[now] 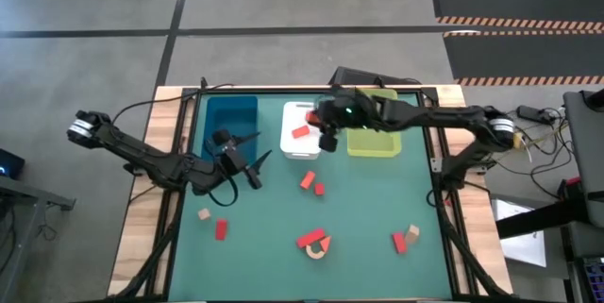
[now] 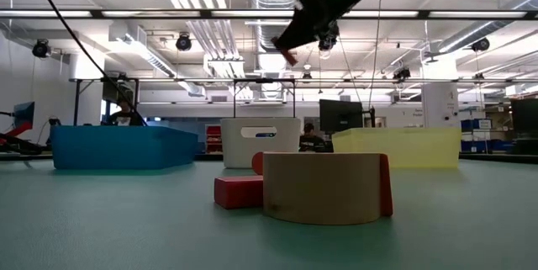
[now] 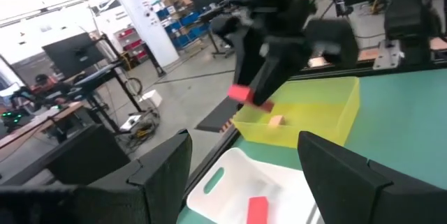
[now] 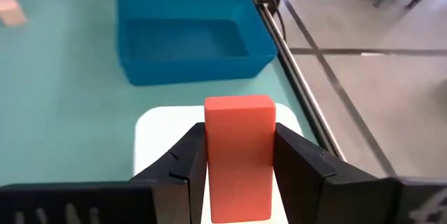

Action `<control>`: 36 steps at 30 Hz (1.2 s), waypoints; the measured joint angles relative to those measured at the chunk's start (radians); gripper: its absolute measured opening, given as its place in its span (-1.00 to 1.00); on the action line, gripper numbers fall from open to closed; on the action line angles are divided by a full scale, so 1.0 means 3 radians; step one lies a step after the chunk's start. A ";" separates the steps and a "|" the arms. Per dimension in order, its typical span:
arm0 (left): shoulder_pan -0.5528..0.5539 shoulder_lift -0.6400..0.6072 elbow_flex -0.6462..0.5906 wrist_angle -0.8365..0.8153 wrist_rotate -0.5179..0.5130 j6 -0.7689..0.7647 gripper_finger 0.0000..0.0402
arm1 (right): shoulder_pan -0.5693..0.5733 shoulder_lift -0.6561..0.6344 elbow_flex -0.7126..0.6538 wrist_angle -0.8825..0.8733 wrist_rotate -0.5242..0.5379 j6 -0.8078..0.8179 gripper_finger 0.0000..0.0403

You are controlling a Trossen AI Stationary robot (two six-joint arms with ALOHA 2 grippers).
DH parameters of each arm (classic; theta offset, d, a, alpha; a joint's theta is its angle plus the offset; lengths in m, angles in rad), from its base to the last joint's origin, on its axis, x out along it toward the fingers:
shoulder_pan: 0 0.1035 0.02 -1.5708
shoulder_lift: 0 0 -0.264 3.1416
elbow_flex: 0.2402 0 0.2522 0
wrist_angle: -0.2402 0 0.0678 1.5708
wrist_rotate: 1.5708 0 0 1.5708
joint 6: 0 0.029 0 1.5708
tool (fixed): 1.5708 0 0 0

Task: Sort & place blocks by color
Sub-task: Put the bottom right orange block into the white bin

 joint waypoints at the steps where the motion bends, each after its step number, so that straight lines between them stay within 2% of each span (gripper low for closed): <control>1: 0.0000 -0.0013 0.0000 0.0001 -0.0010 0.0001 0.22 | -0.0036 0.0092 0.0103 -0.0072 -0.0001 -0.0049 -0.42; 11: -0.0001 -0.0117 -0.0012 -0.0167 -0.0125 -0.0001 0.22 | -0.0431 0.1033 0.1009 -0.0597 -0.0379 -0.0315 -0.42; 17: -0.0002 -0.0118 -0.0027 -0.0169 -0.0137 -0.0003 0.22 | -0.0612 0.1441 0.1407 -0.0982 -0.0669 -0.0351 -0.42; 36: -0.0003 -0.0123 -0.0154 -0.0135 -0.0148 -0.0098 0.22 | -0.0701 0.2245 0.2153 -0.1631 -0.0691 -0.0518 -0.42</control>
